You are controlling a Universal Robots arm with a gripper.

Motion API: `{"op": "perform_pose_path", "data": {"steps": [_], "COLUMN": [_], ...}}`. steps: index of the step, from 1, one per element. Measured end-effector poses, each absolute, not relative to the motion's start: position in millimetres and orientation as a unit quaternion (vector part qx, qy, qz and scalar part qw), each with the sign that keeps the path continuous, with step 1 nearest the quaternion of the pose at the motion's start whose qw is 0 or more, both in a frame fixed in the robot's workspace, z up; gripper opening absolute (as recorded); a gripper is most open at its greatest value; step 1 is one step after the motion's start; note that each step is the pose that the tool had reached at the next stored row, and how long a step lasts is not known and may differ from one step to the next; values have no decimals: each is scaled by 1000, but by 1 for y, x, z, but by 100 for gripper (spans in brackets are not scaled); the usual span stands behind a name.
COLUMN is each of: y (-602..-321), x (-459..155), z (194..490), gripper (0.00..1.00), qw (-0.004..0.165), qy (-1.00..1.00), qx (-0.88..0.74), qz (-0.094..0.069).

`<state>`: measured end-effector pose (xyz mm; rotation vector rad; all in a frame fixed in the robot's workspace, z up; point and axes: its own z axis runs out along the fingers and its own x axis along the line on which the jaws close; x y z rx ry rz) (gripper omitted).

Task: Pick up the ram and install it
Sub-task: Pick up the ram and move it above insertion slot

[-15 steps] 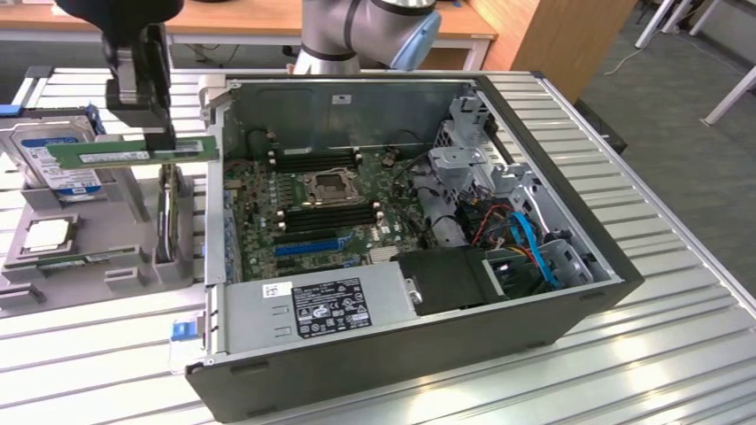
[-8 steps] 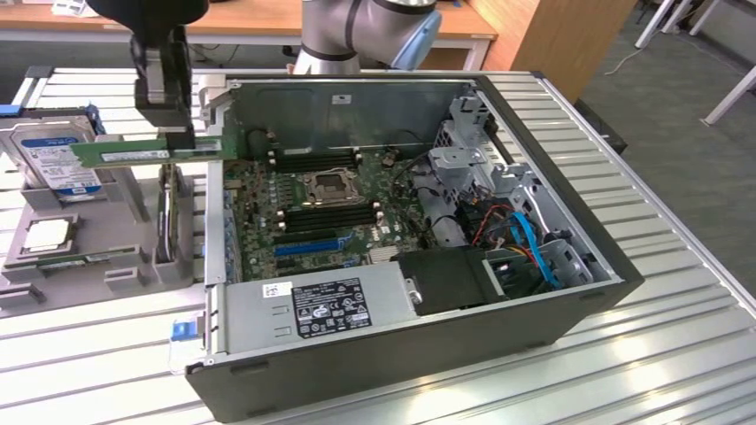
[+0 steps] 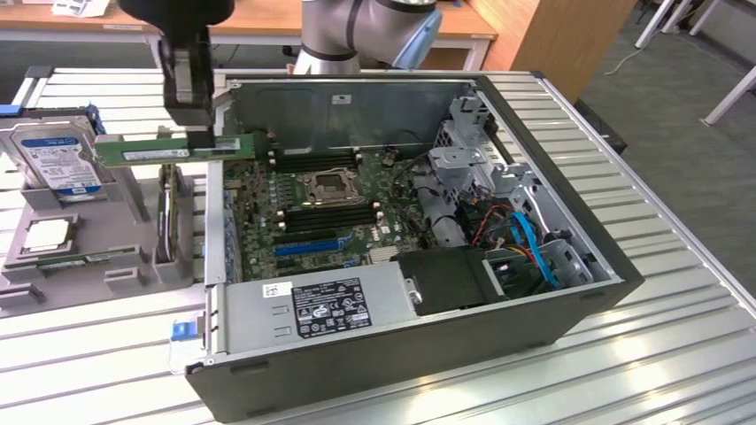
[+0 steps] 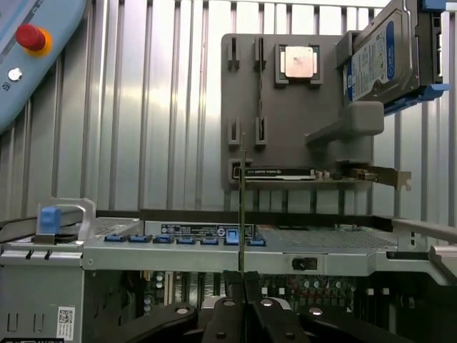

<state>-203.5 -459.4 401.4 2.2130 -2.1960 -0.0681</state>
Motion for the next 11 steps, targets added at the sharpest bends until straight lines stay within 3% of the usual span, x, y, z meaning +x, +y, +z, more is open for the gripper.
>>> {"op": "perform_pose_path", "data": {"steps": [11], "y": [-459], "x": [-173], "z": [401], "gripper": [12], "qw": [12], "qy": [-704], "qx": [710], "qz": [-22]}}
